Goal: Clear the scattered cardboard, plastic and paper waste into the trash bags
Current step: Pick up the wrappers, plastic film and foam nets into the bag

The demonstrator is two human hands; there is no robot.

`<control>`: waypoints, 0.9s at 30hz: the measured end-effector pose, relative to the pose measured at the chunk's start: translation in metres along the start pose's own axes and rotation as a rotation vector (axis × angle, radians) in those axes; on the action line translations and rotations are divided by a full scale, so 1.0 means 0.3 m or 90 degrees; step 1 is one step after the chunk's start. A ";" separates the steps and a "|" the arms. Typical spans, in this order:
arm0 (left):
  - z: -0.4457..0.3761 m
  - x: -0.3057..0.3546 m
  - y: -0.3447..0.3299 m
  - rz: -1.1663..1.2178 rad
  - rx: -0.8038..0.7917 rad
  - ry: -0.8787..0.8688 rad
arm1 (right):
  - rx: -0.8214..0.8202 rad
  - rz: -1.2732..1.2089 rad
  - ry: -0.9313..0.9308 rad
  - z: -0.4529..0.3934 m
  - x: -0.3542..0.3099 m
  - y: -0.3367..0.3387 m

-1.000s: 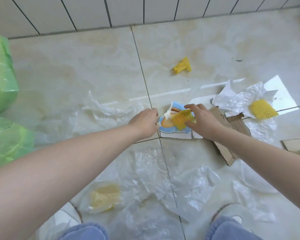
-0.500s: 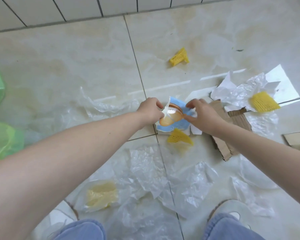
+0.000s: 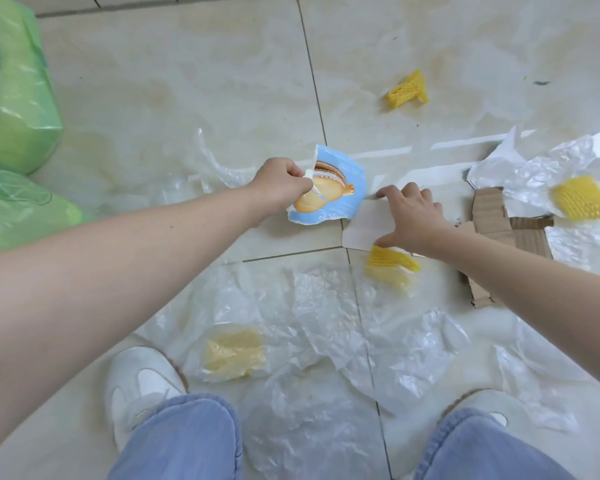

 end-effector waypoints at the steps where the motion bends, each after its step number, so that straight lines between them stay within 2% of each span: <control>1: 0.008 -0.009 0.010 0.011 0.006 0.006 | 0.003 0.003 -0.004 0.001 -0.008 0.000; 5: 0.037 -0.038 0.053 0.051 0.026 0.017 | 0.035 0.007 0.004 0.003 -0.025 0.014; 9: 0.068 -0.068 0.087 0.077 0.025 0.016 | 0.095 -0.108 -0.008 0.009 -0.033 0.050; 14: 0.143 -0.103 0.078 0.049 -0.058 0.007 | 0.095 -0.223 -0.040 0.058 -0.025 0.082; 18: 0.183 -0.100 0.028 -0.008 -0.124 -0.016 | 0.118 -0.253 -0.030 0.123 0.012 0.128; 27: 0.200 0.078 -0.166 -0.100 -0.251 -0.123 | 0.181 -0.362 -0.134 0.273 0.284 0.231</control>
Point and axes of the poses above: each hand's wrist, its own z-axis away from the middle knuckle, its own y-axis out of the back of the hand, x = y × z, the point moved 2 cm from there along -z, towards the middle knuckle, and after that the axes turned 12 degrees about -z, right-handed, at the moved point
